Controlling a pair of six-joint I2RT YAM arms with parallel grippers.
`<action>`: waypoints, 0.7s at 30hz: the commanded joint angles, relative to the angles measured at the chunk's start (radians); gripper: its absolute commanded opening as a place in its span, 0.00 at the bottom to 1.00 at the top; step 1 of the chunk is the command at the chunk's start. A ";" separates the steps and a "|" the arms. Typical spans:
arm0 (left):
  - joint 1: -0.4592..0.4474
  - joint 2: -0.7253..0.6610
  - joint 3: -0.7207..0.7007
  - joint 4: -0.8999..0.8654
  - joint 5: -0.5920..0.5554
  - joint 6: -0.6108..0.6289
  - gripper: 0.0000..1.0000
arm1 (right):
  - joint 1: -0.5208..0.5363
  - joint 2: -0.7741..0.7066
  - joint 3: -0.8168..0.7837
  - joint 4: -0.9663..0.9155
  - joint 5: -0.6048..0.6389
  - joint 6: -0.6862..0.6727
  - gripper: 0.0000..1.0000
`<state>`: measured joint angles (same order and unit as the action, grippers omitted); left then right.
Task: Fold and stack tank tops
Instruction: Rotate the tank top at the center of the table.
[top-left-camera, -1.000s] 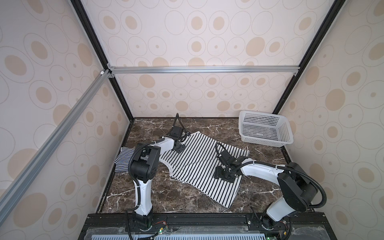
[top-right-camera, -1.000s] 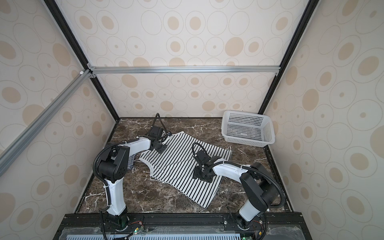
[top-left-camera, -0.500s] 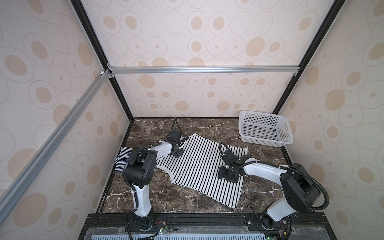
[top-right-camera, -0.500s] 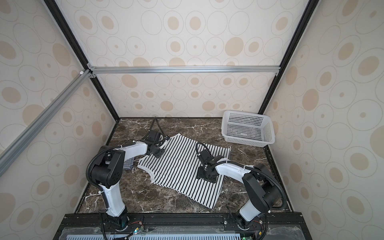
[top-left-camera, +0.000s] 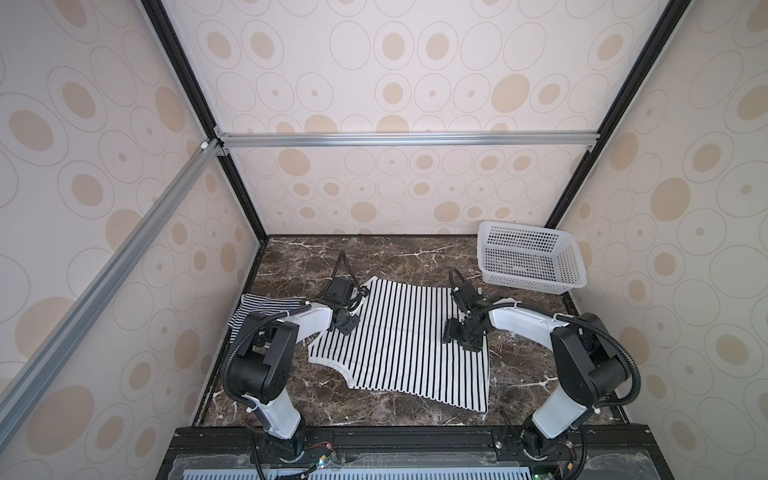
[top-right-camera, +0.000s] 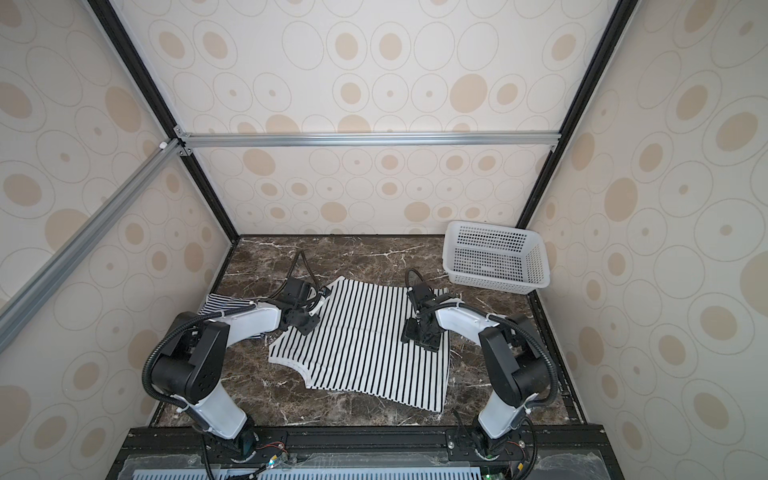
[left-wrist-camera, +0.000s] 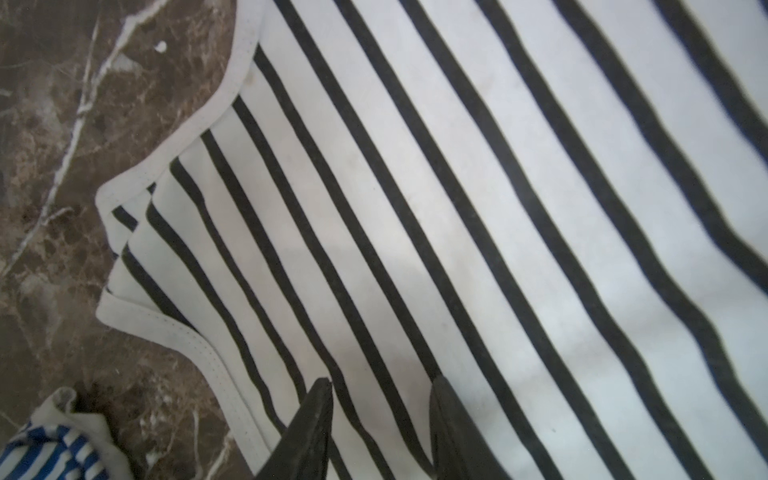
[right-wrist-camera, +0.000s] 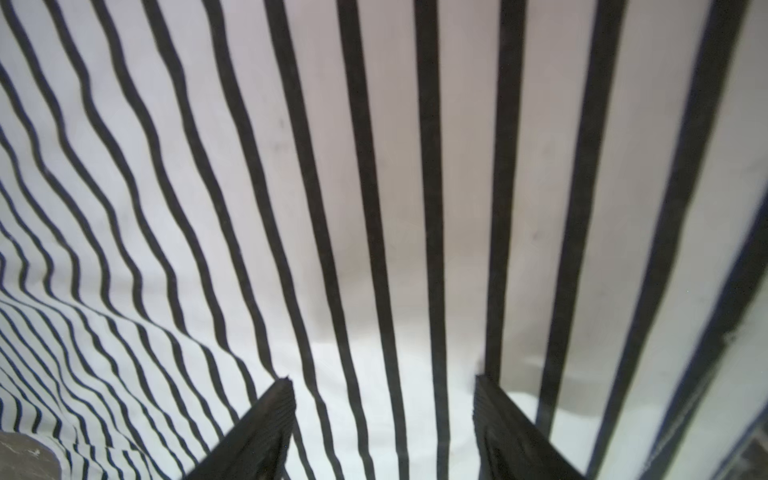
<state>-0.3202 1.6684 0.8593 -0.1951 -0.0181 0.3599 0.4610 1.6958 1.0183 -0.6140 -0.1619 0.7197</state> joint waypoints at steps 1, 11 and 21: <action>0.006 -0.025 -0.055 -0.072 -0.028 0.022 0.39 | -0.013 0.053 0.073 -0.069 -0.011 -0.047 0.70; 0.011 -0.065 -0.131 -0.068 -0.057 0.026 0.40 | -0.034 0.235 0.206 -0.079 -0.055 -0.069 0.69; 0.037 -0.004 -0.061 -0.066 -0.045 -0.001 0.40 | -0.083 0.328 0.320 -0.125 -0.064 -0.099 0.69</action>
<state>-0.2935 1.6081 0.7902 -0.1909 -0.0513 0.3622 0.3988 1.9598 1.3407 -0.7433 -0.2443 0.6460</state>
